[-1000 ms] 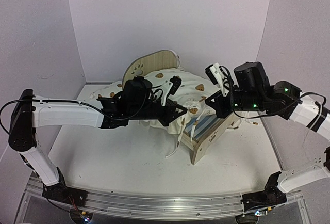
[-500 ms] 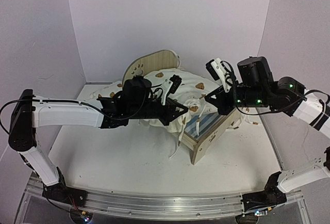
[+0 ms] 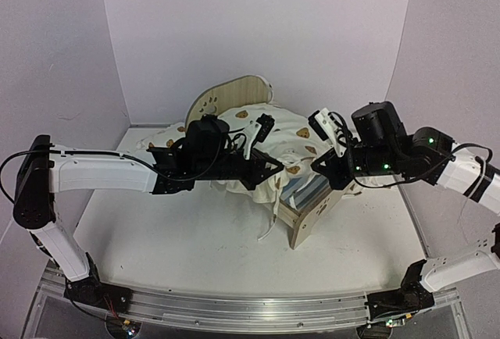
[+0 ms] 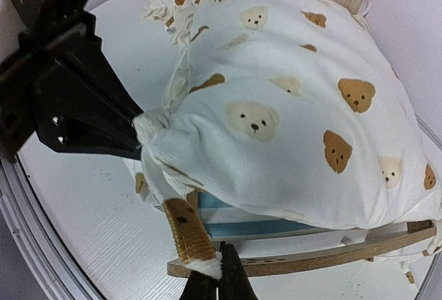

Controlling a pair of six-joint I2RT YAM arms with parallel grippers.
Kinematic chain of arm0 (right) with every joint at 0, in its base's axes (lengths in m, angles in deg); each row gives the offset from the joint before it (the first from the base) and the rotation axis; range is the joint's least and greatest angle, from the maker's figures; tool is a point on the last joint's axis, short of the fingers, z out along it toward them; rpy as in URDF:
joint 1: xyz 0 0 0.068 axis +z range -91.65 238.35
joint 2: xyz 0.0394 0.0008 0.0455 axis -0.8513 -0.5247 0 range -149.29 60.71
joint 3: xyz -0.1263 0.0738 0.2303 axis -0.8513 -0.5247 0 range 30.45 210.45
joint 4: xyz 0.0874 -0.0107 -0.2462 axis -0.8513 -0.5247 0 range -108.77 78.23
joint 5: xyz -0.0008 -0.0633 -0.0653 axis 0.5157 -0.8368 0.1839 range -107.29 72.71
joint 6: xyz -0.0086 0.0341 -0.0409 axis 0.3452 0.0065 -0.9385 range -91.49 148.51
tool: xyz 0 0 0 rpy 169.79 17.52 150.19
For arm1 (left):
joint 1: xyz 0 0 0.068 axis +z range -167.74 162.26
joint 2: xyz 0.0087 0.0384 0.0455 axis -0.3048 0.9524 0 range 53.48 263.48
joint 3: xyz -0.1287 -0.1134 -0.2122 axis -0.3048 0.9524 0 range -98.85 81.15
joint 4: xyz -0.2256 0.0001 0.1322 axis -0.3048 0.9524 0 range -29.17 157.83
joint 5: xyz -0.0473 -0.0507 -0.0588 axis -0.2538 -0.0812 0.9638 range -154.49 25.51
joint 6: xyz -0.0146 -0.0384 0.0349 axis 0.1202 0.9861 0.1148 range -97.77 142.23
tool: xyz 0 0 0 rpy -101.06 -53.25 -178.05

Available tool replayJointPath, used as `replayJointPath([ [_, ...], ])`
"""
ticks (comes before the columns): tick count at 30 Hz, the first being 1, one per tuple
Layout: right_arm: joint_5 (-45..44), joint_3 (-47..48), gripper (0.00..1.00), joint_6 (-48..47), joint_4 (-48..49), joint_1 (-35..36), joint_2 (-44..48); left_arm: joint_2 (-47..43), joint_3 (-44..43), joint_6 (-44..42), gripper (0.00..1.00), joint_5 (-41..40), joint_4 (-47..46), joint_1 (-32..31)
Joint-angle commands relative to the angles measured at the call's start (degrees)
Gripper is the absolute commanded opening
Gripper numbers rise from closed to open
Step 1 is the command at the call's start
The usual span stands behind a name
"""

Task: Set up the pet bed

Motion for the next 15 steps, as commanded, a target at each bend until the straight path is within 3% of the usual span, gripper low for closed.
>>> replayJointPath([
  [1,-1.54,-1.93,0.00,1.34,2.53,-0.16,0.21,-0.20,-0.01,0.82,0.00,0.90,-1.92,0.29],
  [8,-4.23,-1.28,0.00,1.31,0.76,-0.16,0.23,-0.13,-0.04,1.26,0.00,1.09,-2.07,0.33],
  [15,-7.11,6.38,0.00,-1.86,-4.86,-0.16,0.03,0.10,-0.19,1.18,0.00,1.48,-2.15,0.34],
])
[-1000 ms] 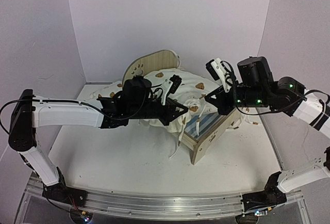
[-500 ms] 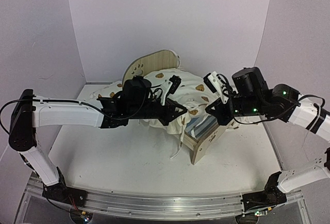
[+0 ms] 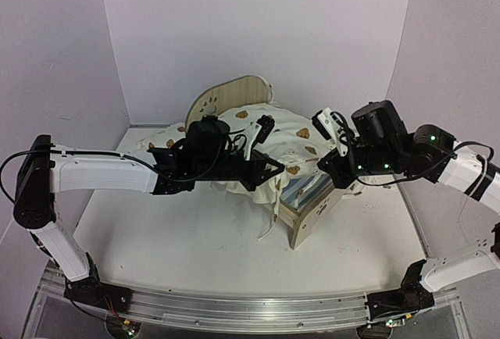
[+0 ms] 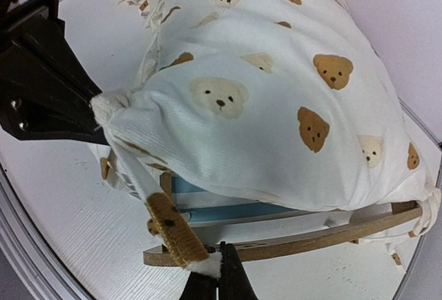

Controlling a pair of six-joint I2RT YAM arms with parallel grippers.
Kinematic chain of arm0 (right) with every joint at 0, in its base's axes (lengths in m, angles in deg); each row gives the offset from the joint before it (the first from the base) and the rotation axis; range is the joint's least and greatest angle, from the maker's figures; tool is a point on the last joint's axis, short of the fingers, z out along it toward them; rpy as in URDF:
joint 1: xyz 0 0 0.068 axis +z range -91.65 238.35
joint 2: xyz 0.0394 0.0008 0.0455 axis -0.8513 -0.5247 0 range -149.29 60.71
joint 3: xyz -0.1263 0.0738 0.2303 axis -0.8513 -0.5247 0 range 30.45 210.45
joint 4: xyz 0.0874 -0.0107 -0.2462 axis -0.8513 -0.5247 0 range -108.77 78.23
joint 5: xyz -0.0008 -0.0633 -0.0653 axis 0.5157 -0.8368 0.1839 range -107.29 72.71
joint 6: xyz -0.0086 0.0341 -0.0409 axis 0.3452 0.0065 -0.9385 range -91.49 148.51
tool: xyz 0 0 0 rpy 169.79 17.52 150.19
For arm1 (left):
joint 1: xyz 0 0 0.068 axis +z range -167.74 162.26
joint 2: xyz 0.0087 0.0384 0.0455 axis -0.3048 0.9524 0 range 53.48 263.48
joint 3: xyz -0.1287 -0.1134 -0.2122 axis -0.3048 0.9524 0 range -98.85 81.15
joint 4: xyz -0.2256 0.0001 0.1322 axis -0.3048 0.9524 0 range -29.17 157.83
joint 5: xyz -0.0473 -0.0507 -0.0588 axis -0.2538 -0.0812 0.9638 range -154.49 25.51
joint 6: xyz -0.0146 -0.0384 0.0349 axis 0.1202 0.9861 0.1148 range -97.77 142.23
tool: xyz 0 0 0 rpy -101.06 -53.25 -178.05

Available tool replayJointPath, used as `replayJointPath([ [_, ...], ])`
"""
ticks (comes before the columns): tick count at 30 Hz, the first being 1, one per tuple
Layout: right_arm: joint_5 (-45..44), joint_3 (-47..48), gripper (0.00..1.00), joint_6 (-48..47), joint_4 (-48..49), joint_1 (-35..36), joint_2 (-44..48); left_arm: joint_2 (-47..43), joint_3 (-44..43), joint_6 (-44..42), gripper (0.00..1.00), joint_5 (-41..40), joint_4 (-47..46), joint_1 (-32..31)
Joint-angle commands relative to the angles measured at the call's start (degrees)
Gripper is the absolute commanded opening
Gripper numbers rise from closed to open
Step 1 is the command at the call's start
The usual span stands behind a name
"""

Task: Set up the pet bed

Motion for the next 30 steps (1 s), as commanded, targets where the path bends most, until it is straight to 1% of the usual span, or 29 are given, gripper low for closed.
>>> replayJointPath([
  [1,-2.72,6.86,0.00,-2.28,-2.47,-0.17,0.17,-0.02,-0.37,0.19,0.00,0.87,-2.15,0.28],
  [3,-2.79,7.36,0.00,-2.34,-3.42,-0.16,0.26,0.01,-0.36,0.24,0.00,0.78,-2.20,0.29],
  [9,0.79,7.75,0.00,-2.19,-4.14,-0.16,-0.06,0.12,-0.19,0.19,0.00,0.96,-2.33,0.29],
  [15,3.06,5.46,0.00,-1.93,-3.17,-0.16,-2.71,0.13,-0.28,0.27,0.00,1.29,-2.42,0.30],
  [19,4.20,3.52,0.00,-1.52,-1.51,-0.16,-4.04,0.14,0.06,0.62,0.00,1.43,-2.58,0.29],
  [26,-0.25,-0.08,0.00,-2.32,1.95,-0.16,-7.53,0.99,-0.15,0.97,0.00,2.62,-2.86,0.29],
  [30,3.74,-1.01,0.00,-1.64,4.62,-0.16,-9.99,2.38,-0.12,1.86,0.00,3.94,-3.09,0.21],
])
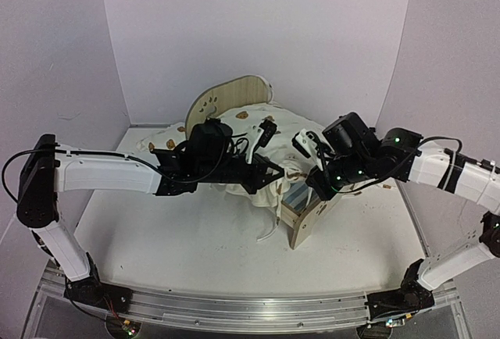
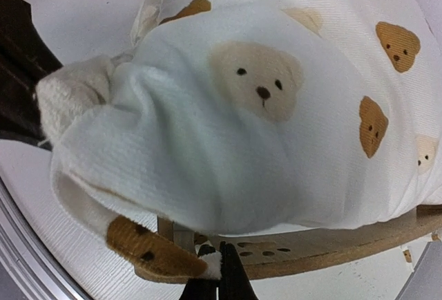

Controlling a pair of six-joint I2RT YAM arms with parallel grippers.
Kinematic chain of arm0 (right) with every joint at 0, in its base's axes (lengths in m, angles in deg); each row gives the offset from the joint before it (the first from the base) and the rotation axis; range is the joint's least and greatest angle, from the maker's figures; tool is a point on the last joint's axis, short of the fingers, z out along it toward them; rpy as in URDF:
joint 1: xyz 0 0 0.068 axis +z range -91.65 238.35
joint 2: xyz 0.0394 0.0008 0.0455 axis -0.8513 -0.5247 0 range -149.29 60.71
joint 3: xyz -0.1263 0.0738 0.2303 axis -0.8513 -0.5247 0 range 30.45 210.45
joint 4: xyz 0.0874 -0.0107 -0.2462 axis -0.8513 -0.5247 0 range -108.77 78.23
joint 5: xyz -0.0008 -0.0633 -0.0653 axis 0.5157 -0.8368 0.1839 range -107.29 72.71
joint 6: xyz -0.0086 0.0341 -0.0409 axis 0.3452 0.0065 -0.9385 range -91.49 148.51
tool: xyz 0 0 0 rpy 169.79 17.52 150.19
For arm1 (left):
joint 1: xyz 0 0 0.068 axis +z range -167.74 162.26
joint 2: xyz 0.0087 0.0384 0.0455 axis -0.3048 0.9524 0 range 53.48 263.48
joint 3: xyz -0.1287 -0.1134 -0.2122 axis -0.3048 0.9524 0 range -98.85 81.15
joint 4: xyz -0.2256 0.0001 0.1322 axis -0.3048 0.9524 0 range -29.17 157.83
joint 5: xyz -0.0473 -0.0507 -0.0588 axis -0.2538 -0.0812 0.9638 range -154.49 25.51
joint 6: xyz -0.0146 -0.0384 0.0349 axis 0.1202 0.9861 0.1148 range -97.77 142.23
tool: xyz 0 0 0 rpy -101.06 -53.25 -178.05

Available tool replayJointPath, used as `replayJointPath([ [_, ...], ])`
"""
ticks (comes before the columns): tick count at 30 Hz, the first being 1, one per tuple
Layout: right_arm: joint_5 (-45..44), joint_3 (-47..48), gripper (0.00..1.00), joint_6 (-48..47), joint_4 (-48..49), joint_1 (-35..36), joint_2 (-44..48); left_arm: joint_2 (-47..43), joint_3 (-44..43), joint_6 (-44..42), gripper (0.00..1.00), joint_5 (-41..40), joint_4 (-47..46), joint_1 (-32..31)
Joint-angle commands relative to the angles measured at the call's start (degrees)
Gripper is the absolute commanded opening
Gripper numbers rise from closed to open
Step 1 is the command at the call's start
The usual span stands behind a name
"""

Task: Set up the pet bed

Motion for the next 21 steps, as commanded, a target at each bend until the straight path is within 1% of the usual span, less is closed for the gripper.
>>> replayJointPath([
  [1,3.11,-1.42,0.00,0.46,6.40,-0.16,-2.13,1.45,0.05,1.56,0.00,2.15,-3.05,0.20],
  [6,7.04,-5.18,0.00,3.78,9.82,-0.16,-2.65,2.80,1.87,2.60,0.00,2.22,-4.24,0.12],
  [14,11.08,-8.19,0.01,7.98,9.73,-0.16,-2.87,4.69,3.87,3.64,0.00,2.79,-6.02,0.11],
  [18,9.12,-6.51,0.14,11.31,7.67,-0.16,-4.39,6.04,3.80,4.93,0.00,4.24,-8.02,0.12],
  [21,8.21,-2.90,0.30,11.49,2.09,-0.16,-4.21,6.58,3.52,5.82,0.00,3.93,-9.31,0.11],
])
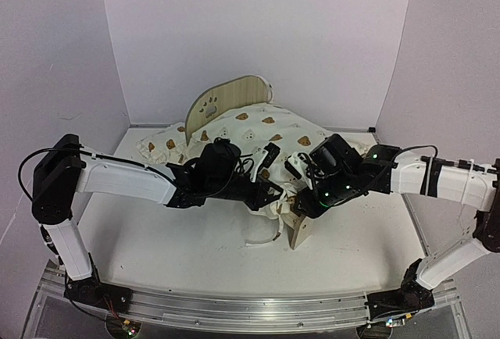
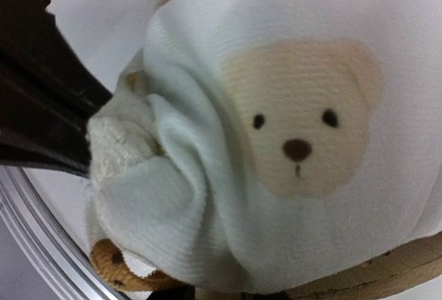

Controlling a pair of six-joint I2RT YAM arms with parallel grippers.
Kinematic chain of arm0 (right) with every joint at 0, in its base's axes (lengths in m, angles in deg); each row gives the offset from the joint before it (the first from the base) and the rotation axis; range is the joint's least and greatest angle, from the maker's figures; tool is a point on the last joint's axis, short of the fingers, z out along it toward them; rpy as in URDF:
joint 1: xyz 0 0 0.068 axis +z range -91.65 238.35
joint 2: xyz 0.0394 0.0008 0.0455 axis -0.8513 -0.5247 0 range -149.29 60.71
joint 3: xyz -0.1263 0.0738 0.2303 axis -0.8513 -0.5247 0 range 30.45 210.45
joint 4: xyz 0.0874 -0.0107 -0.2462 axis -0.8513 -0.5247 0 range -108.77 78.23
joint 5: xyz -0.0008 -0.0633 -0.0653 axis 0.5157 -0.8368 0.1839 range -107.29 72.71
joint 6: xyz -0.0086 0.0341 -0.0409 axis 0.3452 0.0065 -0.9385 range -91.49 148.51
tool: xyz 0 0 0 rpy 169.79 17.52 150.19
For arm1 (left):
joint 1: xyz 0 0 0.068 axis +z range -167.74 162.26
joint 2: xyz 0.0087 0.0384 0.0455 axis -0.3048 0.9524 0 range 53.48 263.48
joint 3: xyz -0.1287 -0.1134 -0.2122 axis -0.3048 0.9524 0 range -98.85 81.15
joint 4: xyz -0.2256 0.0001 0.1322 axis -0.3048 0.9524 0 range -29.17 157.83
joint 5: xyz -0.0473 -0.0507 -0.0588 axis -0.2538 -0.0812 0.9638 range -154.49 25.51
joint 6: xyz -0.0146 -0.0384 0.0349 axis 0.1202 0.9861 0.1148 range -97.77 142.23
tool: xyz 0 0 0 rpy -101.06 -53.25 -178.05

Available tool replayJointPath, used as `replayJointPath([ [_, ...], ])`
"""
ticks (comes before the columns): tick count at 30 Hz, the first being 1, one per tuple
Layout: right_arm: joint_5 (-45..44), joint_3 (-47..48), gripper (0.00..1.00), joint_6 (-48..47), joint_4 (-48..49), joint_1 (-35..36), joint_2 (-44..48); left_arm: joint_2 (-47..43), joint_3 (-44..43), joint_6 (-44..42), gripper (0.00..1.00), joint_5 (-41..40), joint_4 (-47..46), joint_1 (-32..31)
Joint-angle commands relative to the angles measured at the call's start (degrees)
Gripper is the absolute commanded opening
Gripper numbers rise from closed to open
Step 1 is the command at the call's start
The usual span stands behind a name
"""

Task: Set up the pet bed

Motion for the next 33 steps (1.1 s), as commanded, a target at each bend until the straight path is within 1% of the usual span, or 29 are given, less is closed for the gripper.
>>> replayJointPath([
  [1,-0.85,6.14,0.36,1.69,-6.70,-0.07,0.60,1.11,-0.27,1.90,0.00,0.36,-5.49,0.14],
  [5,-2.29,7.57,0.59,-3.47,-10.93,-0.07,5.22,1.40,-0.36,1.48,0.00,-0.80,-5.89,0.14],
  [7,-1.60,8.35,0.66,-6.08,-12.65,-0.07,6.37,1.60,-0.42,1.43,0.00,-1.35,-5.91,0.21],
  [8,-3.91,8.90,0.71,-4.51,-14.02,-0.07,6.70,1.78,-0.59,1.50,0.00,-1.47,-5.93,0.37],
  [9,-7.35,9.46,0.77,-0.89,-15.63,-0.07,6.90,1.92,-0.62,1.70,0.00,-1.64,-5.84,0.40],
  [10,-11.55,10.19,0.82,3.95,-17.83,-0.07,6.85,2.01,-0.51,1.91,0.00,-1.82,-5.88,0.48],
  [11,-15.97,11.60,0.84,9.83,-22.05,-0.07,6.27,2.13,-0.53,2.07,0.00,-1.76,-5.89,0.47],
  [12,-16.90,13.38,0.85,16.21,-23.90,-0.07,5.57,2.30,-0.53,2.19,0.00,-1.60,-5.86,0.46],
  [13,-16.05,14.38,0.86,21.22,-25.84,-0.07,5.23,2.55,-0.54,2.26,0.00,-1.70,-5.91,0.44],
  [14,-13.85,13.92,0.87,25.24,-24.94,-0.07,5.51,2.94,-0.65,2.36,0.00,-2.07,-5.87,0.47],
  [16,-11.36,10.12,0.87,32.60,-18.95,-0.08,7.27,3.54,-0.96,2.46,0.00,-3.27,-5.82,0.49],
  [17,-11.23,6.93,0.86,36.29,-15.86,-0.07,7.89,3.62,-0.97,2.48,0.00,-3.97,-5.82,0.49],
  [18,-12.06,5.94,0.84,39.77,-14.24,-0.07,7.71,3.69,-1.04,2.34,0.00,-4.51,-5.76,0.49],
  [21,-14.50,8.30,0.79,46.54,-13.69,-0.07,3.90,3.16,-1.15,1.34,0.00,-6.60,-5.50,0.58],
  [23,-16.56,9.01,0.78,49.42,-14.24,-0.07,2.40,2.35,-1.11,0.62,0.00,-8.07,-5.47,0.66],
  [24,-17.76,8.83,0.76,49.89,-14.61,-0.07,2.24,1.72,-0.96,0.22,0.00,-8.97,-5.47,0.66],
  [25,-18.88,8.18,0.74,48.74,-14.62,-0.07,2.34,1.02,-0.71,-0.14,0.00,-9.59,-5.47,0.66],
  [26,-19.53,7.27,0.74,45.38,-13.56,-0.07,2.58,0.49,-0.63,-0.53,0.00,-10.05,-5.55,0.66],
  [28,-19.92,6.71,0.74,33.23,-11.55,-0.07,2.82,-0.13,-1.08,-1.28,0.00,-9.91,-5.52,0.66],
  [30,-20.02,7.09,0.76,24.69,-11.43,-0.07,3.24,-0.74,-1.55,-1.79,0.00,-9.72,-5.59,0.65],
  [31,-18.03,7.40,0.76,18.75,-11.08,-0.07,3.67,-1.00,-1.83,-2.01,0.00,-9.62,-5.56,0.66],
  [33,-10.33,8.39,0.75,6.54,-10.85,-0.07,4.34,-1.31,-2.60,-2.49,0.00,-9.96,-5.56,0.66],
])
